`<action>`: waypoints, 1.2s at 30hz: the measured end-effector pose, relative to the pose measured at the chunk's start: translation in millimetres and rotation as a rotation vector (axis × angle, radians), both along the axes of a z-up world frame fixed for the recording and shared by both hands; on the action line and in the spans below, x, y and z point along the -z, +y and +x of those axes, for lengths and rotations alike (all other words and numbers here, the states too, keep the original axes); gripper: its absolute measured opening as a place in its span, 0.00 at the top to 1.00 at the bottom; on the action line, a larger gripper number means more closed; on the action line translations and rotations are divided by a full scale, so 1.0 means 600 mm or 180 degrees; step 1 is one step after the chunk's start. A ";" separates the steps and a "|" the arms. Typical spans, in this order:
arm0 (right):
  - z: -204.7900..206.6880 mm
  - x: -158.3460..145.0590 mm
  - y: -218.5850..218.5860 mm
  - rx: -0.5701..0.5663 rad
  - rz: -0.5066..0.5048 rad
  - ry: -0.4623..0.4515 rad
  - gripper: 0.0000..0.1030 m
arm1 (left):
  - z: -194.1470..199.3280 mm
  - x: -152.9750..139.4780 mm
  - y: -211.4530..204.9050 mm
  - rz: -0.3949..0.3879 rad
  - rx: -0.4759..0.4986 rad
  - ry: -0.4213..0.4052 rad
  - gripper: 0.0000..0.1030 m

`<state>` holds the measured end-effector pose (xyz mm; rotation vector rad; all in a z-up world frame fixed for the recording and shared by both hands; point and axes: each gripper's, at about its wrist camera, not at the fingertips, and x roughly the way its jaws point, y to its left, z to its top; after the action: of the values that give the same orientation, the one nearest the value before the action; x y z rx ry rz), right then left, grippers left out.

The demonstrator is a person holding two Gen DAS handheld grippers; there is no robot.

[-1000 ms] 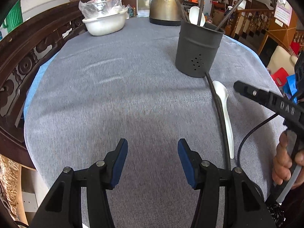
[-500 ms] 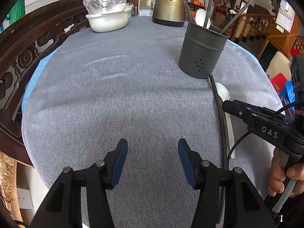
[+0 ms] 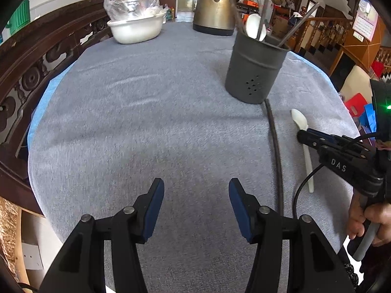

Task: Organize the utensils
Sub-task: 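Close the right tool on the white spoon and lift it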

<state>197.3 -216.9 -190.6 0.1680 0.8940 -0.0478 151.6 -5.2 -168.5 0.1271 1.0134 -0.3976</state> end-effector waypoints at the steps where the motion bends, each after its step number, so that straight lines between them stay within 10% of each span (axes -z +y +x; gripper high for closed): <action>1: -0.005 0.000 -0.017 0.0050 0.0029 0.0005 0.81 | 0.001 -0.004 -0.006 -0.0003 0.0032 -0.0006 0.46; 15: -0.069 -0.037 -0.152 0.0233 0.1364 -0.0611 0.80 | -0.005 -0.058 -0.070 -0.0205 0.0278 -0.0120 0.46; 22: -0.109 -0.109 -0.190 0.0505 0.1216 -0.1093 0.80 | -0.002 -0.077 -0.063 -0.0154 0.0213 -0.0282 0.40; 32: -0.157 -0.164 -0.279 0.1337 0.0783 -0.1508 0.80 | -0.023 -0.120 -0.047 -0.0897 0.0327 -0.0108 0.39; 36: -0.170 -0.173 -0.335 0.1757 0.0602 -0.1449 0.80 | -0.037 -0.137 -0.056 -0.0845 0.0389 -0.0307 0.32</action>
<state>95.0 -418.1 -86.6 0.5759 0.3761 -0.4230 129.4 -38.9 -86.0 -0.0309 0.8518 -0.6279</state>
